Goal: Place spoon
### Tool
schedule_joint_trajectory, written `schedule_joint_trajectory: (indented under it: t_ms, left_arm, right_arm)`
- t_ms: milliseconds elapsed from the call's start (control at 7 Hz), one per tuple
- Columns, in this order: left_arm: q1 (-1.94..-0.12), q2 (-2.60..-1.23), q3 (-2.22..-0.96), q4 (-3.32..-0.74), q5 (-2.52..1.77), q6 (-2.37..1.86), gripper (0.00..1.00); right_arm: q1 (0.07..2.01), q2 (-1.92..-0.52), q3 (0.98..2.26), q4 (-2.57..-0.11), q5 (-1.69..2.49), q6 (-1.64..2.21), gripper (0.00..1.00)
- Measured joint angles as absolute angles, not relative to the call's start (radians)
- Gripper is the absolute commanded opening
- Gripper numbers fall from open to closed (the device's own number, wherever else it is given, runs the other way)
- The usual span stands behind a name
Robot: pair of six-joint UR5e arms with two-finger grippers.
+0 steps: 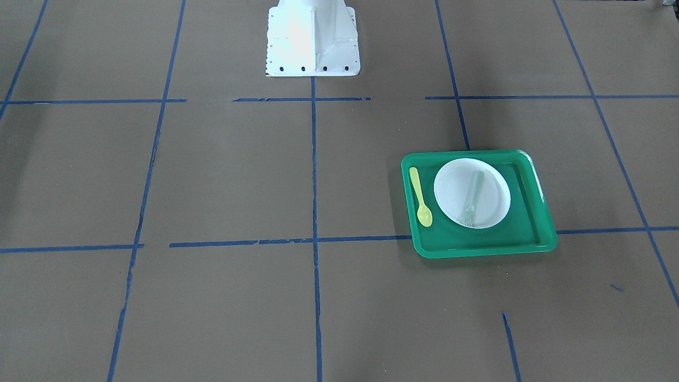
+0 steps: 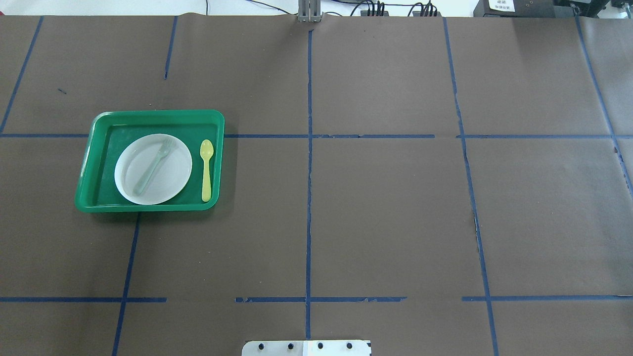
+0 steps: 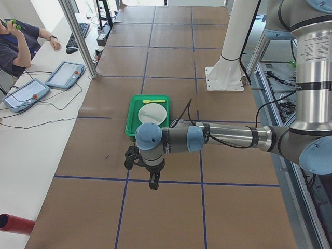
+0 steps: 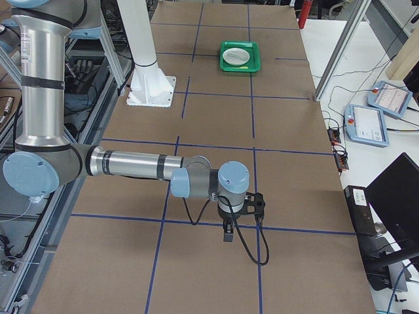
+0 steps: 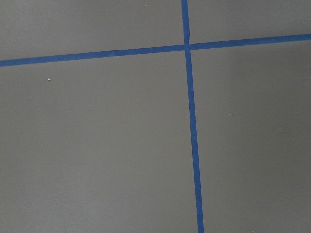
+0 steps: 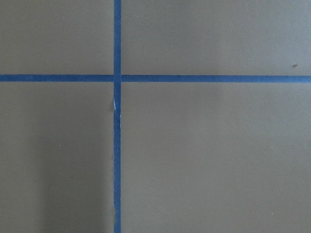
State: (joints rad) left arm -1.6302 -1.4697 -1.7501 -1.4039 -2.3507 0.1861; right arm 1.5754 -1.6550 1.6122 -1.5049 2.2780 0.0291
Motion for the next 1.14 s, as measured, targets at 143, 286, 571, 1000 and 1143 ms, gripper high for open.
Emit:
schedule_joint_trajectory:
  t_ms: [143,286,571,1000,1143]
  left_arm:
    - [-1.63,-1.476,-1.753,-1.405,-2.351,0.185,1.0]
    - [-1.63,-1.483,-1.756,-1.405,-2.351,0.185,1.0]
    - [-1.629,-1.492,-1.753,-1.405,-2.352,0.184,1.0]
    - [-1.629,-1.494,-1.747,-1.405,-2.353,0.183,1.0]
    - [-1.629,-1.494,-1.749,-1.405,-2.353,0.183,1.0]
  right_arm:
    - [1.575,-1.655,1.612,-1.505,2.278,0.029,1.0]
    - [1.575,-1.655,1.612,-1.505,2.278,0.029,1.0]
    - [1.575,-1.655,1.612,-1.506,2.278,0.029,1.0]
    - [1.575,-1.655,1.612,-1.506,2.277,0.029,1.0]
    - [1.575,-1.654,1.612,-1.506,2.277,0.029,1.0]
